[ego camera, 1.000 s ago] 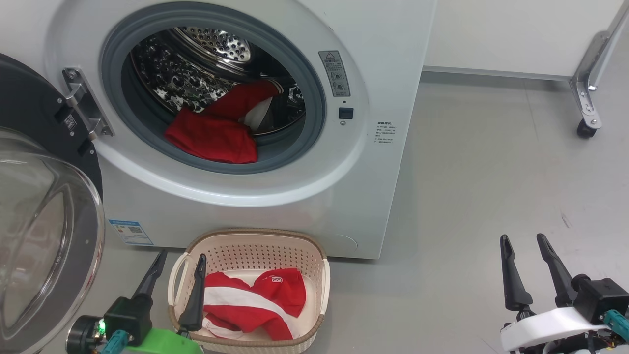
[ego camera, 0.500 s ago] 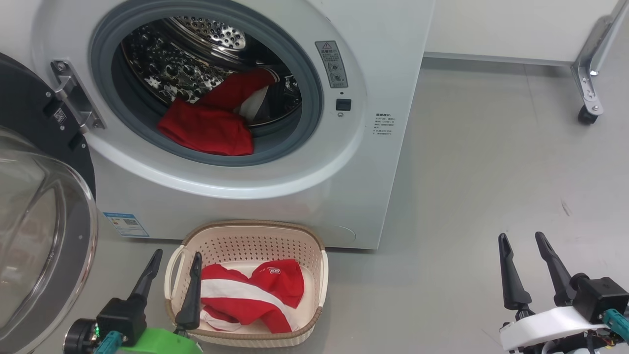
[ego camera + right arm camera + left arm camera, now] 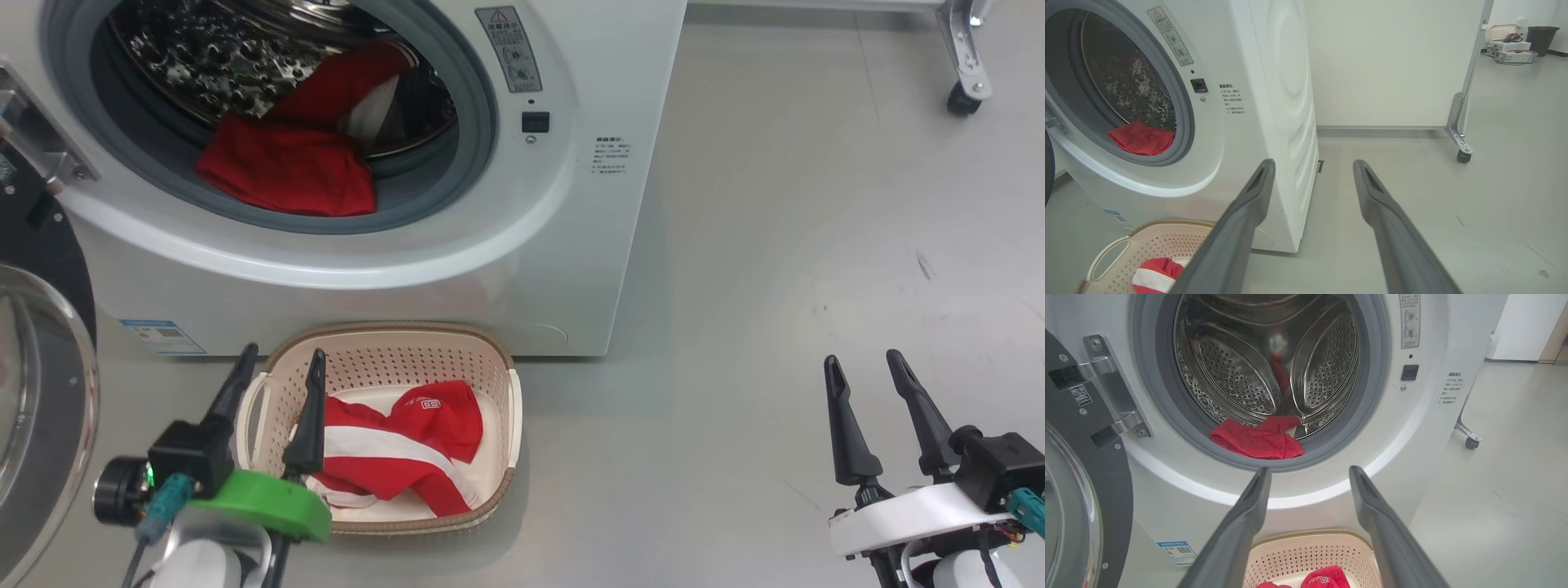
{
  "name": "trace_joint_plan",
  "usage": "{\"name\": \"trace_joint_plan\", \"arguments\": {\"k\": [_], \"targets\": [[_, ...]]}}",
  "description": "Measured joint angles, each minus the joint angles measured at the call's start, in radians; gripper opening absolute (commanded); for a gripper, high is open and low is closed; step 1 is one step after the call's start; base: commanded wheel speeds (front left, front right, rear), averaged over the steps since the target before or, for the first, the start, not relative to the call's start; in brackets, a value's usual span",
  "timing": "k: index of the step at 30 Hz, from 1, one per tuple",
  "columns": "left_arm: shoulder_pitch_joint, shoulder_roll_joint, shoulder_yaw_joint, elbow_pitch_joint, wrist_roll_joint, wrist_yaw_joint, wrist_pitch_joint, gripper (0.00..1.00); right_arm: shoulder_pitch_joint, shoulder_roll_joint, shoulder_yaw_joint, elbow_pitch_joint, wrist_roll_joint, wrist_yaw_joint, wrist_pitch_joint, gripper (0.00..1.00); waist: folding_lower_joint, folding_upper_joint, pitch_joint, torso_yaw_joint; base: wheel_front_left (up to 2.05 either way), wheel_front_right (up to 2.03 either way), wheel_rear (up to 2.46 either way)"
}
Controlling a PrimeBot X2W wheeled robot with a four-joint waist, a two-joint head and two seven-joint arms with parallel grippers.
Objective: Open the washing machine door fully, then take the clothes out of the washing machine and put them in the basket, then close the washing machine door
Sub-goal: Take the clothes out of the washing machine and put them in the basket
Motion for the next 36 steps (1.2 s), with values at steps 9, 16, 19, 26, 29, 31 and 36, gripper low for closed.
{"name": "trace_joint_plan", "arguments": {"k": [9, 16, 19, 26, 29, 31, 36], "targets": [[-0.226, 0.01, 0.016, 0.005, -0.019, 0.008, 0.126, 1.0, -0.055, -0.014, 0.026, -0.015, 0.005, 0.0, 0.0, 1.0, 0.0, 0.0, 0.115, -0.052, 0.0, 0.0, 0.0], [-0.401, 0.03, 0.048, 0.072, -0.023, 0.018, 0.231, 1.0, -0.127, -0.019, 0.05, -0.021, 0.013, 0.0, 0.0, 1.0, 0.0, 0.0, 0.198, -0.109, 0.0, 0.0, 0.0], [-0.451, 0.035, 0.063, 0.117, -0.038, 0.026, 0.286, 1.0, -0.14, -0.018, 0.056, -0.019, 0.023, 0.0, 0.0, 1.0, 0.0, 0.0, 0.225, -0.14, 0.0, 0.0, 0.0], [-0.58, 0.085, 0.107, 0.209, -0.044, 0.056, 0.384, 1.0, -0.171, -0.016, 0.069, -0.011, 0.04, 0.0, 0.0, 1.0, 0.0001, 0.0, 0.282, -0.205, 0.0, 0.0, 0.0], [-0.623, 0.111, 0.127, 0.246, -0.044, 0.07, 0.425, 1.0, -0.181, -0.012, 0.071, -0.011, 0.049, 0.0, 0.0, 1.0, 0.0, 0.0, 0.305, -0.23, 0.0, 0.0, 0.0], [-0.651, 0.133, 0.129, 0.27, -0.041, 0.079, 0.454, 1.0, -0.19, -0.011, 0.071, -0.011, 0.054, 0.0, 0.0, 1.0, 0.0001, 0.0, 0.322, -0.245, 0.0, 0.0, 0.0], [-0.732, 0.184, 0.137, 0.309, -0.018, 0.1, 0.515, 1.0, -0.201, -0.01, 0.073, -0.011, 0.056, 0.0, 0.0, 1.0, 0.0, 0.0, 0.365, -0.276, 0.0, 0.0, 0.0]]}}
